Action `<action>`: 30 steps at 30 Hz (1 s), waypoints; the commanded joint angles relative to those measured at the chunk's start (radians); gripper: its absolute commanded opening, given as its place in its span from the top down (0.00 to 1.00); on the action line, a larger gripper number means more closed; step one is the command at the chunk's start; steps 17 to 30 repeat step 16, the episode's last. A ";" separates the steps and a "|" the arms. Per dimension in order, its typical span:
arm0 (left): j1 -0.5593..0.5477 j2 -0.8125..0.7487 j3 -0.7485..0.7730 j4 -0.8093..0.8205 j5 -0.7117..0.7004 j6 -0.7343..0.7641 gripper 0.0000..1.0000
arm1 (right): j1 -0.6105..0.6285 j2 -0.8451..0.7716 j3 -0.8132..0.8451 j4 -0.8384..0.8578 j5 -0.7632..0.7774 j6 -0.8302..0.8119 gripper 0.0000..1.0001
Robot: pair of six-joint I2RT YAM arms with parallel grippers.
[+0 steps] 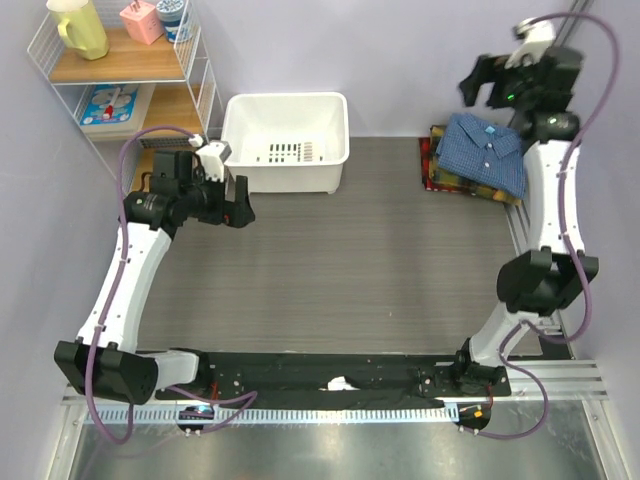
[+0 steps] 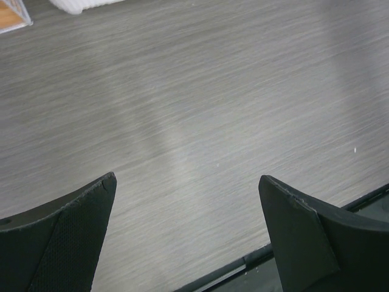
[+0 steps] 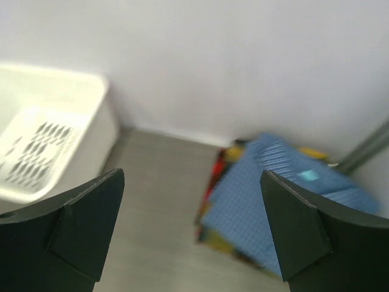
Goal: Fold and stack the long sleeve shirts
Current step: Neatly place the folded shirt to the corner
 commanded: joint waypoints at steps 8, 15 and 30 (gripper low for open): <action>0.017 -0.115 -0.210 -0.115 -0.106 0.048 0.00 | 0.379 -0.442 -0.829 -0.099 0.019 0.013 0.00; 0.015 -0.196 -0.310 -0.110 -0.152 0.106 0.00 | 0.436 -0.692 -1.069 -0.110 0.069 -0.035 0.00; 0.014 -0.221 -0.318 -0.105 -0.155 0.126 0.00 | 0.436 -0.714 -1.079 -0.116 0.082 -0.047 0.00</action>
